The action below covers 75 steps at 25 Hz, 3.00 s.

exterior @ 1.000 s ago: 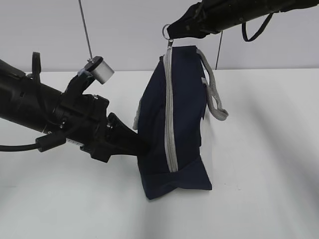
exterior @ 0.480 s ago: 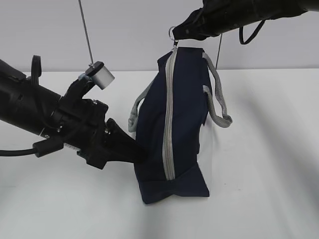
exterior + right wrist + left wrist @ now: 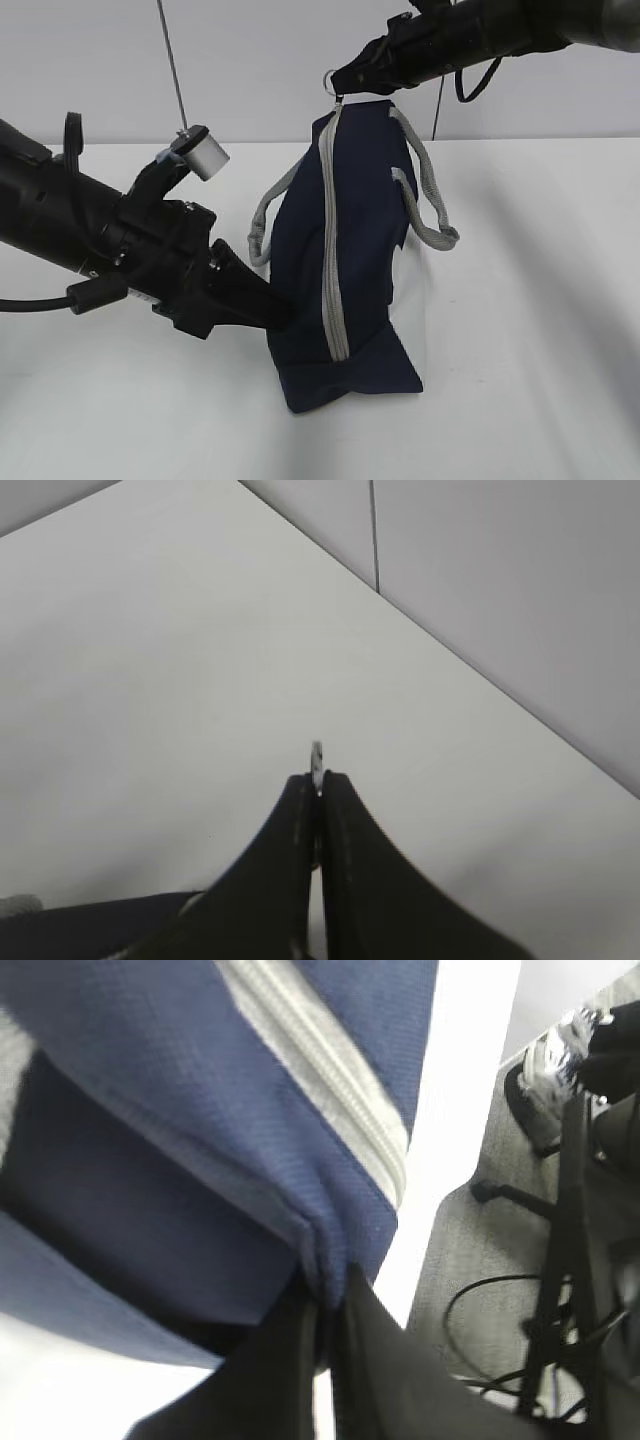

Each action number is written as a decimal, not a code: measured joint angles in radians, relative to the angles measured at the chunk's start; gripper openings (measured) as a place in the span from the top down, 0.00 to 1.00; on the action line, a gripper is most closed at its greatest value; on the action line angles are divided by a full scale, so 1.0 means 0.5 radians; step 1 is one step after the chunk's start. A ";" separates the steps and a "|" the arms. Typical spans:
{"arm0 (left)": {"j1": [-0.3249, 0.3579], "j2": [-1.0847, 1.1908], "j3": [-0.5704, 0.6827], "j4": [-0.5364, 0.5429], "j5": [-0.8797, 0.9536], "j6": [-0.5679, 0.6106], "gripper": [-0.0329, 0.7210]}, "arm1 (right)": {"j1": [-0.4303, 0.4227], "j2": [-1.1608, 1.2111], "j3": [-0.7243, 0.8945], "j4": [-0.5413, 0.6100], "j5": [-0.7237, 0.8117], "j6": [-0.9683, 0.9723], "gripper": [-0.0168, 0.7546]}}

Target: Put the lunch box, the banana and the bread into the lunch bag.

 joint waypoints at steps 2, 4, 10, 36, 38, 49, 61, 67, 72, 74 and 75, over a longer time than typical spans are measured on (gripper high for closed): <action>0.000 0.000 0.000 0.000 0.014 -0.085 0.94 | -0.004 0.000 -0.012 0.000 0.053 0.000 1.00; 0.004 0.000 0.000 0.000 0.059 -0.189 0.80 | -0.008 0.000 -0.025 -0.009 0.107 0.000 1.00; 0.127 -0.114 -0.041 0.020 0.137 -0.600 0.19 | -0.012 0.000 -0.075 -0.146 0.262 0.000 1.00; 0.187 0.553 -0.979 -0.512 -0.420 -1.333 0.29 | -0.018 0.000 -0.081 -0.184 0.358 0.003 1.00; 0.187 0.605 -1.015 -0.556 -0.425 -1.335 0.30 | -0.018 0.000 -0.081 -0.184 0.362 0.003 1.00; 0.129 0.707 -1.054 -0.649 -0.478 -1.335 0.39 | -0.020 0.000 -0.081 -0.185 0.362 0.008 1.00; 0.111 0.709 -1.054 -0.678 -0.506 -1.307 0.95 | -0.020 0.000 -0.081 -0.193 0.251 0.008 1.00; 0.111 0.712 -1.058 -0.716 -0.404 -1.302 0.95 | -0.020 0.000 -0.081 -0.189 0.162 0.008 1.00; 0.111 0.713 -1.062 -0.746 -0.318 -1.302 0.95 | -0.020 0.041 -0.081 -0.168 0.136 0.008 1.00; 0.113 0.717 -1.082 -0.746 -0.291 -1.296 0.95 | -0.020 0.071 -0.081 -0.161 0.123 0.008 1.00; 0.113 0.718 -1.091 -0.740 -0.282 -1.292 0.95 | -0.020 0.081 -0.081 -0.157 0.121 0.008 1.00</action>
